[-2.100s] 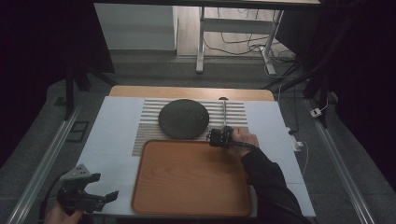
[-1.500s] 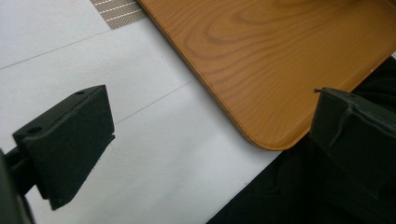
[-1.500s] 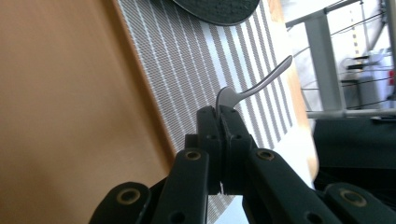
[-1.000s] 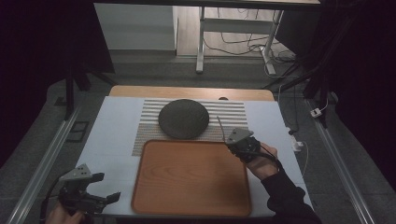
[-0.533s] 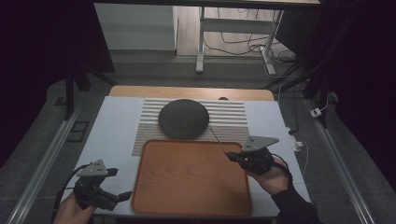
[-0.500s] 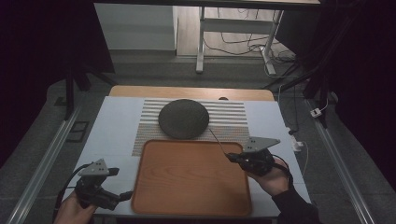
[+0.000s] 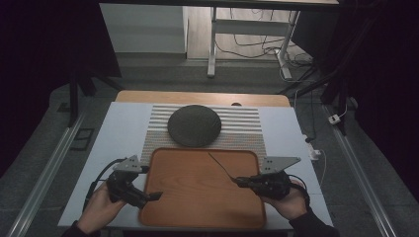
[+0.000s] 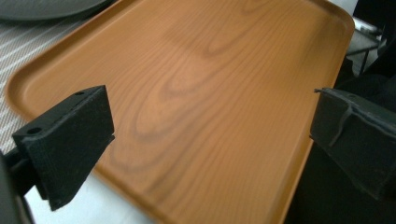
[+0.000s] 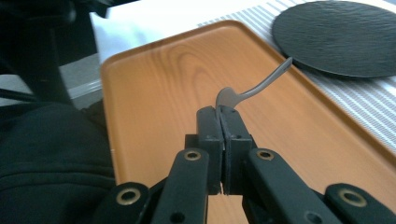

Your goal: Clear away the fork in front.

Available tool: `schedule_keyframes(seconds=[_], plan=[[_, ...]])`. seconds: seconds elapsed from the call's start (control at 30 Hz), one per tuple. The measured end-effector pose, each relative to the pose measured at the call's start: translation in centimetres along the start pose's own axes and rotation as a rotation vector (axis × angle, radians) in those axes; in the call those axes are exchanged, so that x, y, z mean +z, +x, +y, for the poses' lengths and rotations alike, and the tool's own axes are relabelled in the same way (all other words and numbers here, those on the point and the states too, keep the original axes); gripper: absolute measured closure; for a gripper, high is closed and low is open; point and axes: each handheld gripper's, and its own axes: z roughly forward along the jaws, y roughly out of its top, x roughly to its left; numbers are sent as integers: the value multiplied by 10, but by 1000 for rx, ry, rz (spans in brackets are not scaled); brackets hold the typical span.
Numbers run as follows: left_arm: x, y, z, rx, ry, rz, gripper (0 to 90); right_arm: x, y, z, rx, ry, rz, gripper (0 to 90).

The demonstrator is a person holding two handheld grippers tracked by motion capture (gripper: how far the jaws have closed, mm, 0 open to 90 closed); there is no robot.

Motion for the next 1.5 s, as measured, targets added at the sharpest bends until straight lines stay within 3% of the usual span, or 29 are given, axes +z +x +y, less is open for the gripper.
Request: schedule_keyframes(seconds=[0.2, 0.27, 0.33, 0.37, 0.43, 0.47, 0.53, 0.57, 0.7, 0.83, 0.87, 0.93, 0.97, 1.03, 1.23, 1.27, 1.5], plan=[[19, 0, 20, 62, 29, -21, 0, 5, 6, 0, -10, -4, 71, 887], [25, -1, 26, 86, 38, -34, 0, 9, 10, 1, -16, -6, 123, 887], [31, -2, 31, 114, 50, -49, 0, 11, 11, 1, -20, -7, 139, 887], [34, -2, 34, 128, 57, -57, 0, 14, 14, 2, -23, -9, 175, 887], [39, -4, 39, 161, 72, -75, 0, 15, 15, 3, -22, -9, 193, 887], [42, -5, 41, 182, 80, -86, 0, 18, 18, 4, -30, -12, 234, 887], [47, -7, 46, 223, 99, -103, 0, 19, 19, 4, -31, -15, 254, 887], [50, -9, 48, 240, 107, -109, 10, 22, 22, 6, -35, -17, 295, 887], [60, -15, 56, 314, 136, -131, 47, 26, 25, 8, -51, -15, 340, 887], [67, -21, 60, 380, 159, -163, 207, 30, 30, 10, -91, 1, 393, 887], [67, -22, 60, 393, 163, -177, 207, 30, 30, 10, -91, 1, 393, 887], [68, -23, 61, 427, 178, -193, 288, 31, 30, 10, -103, 5, 412, 887], [69, -24, 61, 434, 181, -215, 399, 32, 31, 11, -112, 9, 415, 887], [69, -26, 61, 465, 188, -227, 417, 32, 31, 12, -117, 12, 422, 887], [72, -32, 60, 542, 224, -305, 620, 34, 31, 12, -144, 38, 447, 887], [73, -33, 60, 555, 231, -320, 701, 35, 31, 12, -152, 47, 452, 888], [74, -38, 60, 637, 261, -355, 794, 37, 28, 12, -134, 56, 480, 886]])
